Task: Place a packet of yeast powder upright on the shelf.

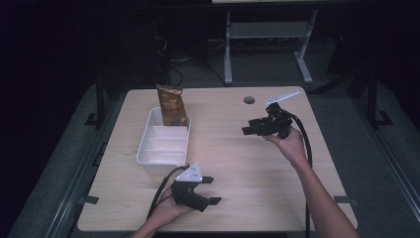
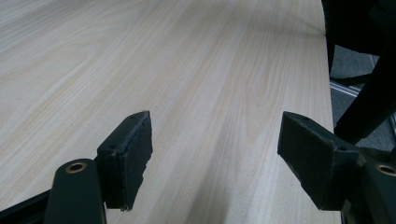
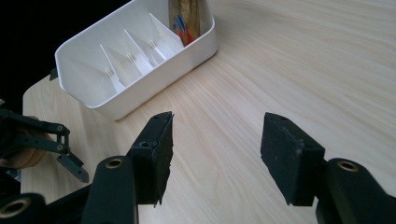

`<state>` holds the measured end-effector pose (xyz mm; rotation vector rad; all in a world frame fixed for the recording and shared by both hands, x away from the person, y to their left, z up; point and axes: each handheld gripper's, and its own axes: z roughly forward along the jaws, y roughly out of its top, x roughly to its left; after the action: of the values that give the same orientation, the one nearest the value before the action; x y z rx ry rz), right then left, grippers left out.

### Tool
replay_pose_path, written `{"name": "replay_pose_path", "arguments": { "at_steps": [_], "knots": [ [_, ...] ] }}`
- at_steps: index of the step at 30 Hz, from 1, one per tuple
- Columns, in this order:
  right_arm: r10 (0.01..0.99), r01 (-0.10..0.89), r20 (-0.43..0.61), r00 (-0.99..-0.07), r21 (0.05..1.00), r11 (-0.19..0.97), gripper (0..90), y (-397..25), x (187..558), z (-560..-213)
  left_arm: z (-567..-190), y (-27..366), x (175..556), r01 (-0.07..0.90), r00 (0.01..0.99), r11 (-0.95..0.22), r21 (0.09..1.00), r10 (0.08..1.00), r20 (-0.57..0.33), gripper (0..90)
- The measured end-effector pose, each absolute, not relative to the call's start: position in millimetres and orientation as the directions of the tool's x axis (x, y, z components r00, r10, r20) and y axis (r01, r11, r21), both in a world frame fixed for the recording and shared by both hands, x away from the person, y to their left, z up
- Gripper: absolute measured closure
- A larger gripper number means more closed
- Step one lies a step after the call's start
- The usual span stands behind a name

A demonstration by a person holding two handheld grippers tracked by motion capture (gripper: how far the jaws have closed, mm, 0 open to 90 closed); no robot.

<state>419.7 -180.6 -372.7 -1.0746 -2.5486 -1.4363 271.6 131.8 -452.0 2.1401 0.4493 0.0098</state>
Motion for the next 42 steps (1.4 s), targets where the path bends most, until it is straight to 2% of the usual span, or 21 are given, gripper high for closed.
{"name": "replay_pose_path", "arguments": {
  "at_steps": [42],
  "knots": [
    [0.585, 0.637, 0.387, -0.713, 0.706, 0.309, 41.7, -238, 368, -408, -453, 132, 272, 0.321, 0.93, -0.51, 0.798, 0.329, -0.164, 25.7]
  ]
}}
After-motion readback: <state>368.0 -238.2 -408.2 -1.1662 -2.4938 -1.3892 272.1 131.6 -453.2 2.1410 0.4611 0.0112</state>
